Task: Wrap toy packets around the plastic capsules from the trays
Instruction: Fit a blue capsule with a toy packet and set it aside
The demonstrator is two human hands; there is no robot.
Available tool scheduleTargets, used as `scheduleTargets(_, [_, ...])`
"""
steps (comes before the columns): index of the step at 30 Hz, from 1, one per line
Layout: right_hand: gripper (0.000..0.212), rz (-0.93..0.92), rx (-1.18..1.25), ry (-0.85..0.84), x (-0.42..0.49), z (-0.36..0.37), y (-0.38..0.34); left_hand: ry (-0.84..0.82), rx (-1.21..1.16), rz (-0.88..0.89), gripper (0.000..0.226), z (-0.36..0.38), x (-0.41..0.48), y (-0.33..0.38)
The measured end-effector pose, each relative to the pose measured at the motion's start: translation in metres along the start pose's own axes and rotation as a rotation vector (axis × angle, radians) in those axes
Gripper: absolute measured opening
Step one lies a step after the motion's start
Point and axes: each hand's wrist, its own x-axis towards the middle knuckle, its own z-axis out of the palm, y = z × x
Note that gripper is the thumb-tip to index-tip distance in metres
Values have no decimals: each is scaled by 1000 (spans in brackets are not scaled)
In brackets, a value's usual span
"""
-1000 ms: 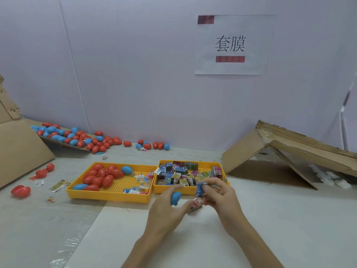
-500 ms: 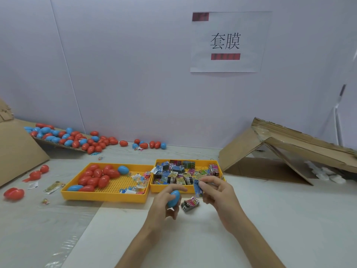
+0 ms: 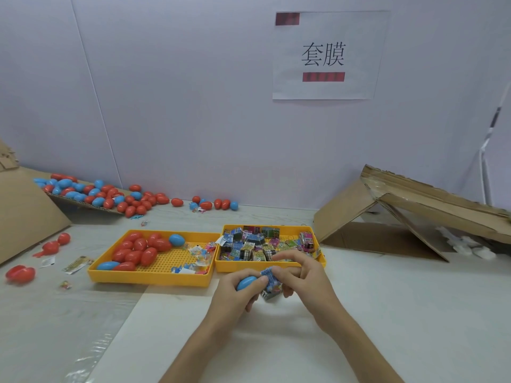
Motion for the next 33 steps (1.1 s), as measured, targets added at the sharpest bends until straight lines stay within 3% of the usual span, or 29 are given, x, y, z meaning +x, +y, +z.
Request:
scheduleTargets(3, [12, -15, 16, -4, 0, -1, -1, 13, -60, -37, 27, -1, 1, 0])
scheduleTargets(9, [31, -96, -58, -97, -4, 0, -7, 46, -154, -116, 30, -3, 4, -1])
scheduleTargets(13, [19, -107, -102, -94, -5, 4, -8, 61, -176, -148, 31, -3, 5, -1])
scheduleTargets(22, [14, -206, -214, 43, -4, 5, -4, 47, -151, -155, 35, -1, 3, 3])
scheduleTargets(28, [22, -138, -167, 75, -1, 2, -5, 192, -189, -154, 29, -5, 5, 1])
scheduleTargets(33, [16, -90, -155, 6, -2, 5, -2, 200, -117, -125, 23, -3, 5, -3])
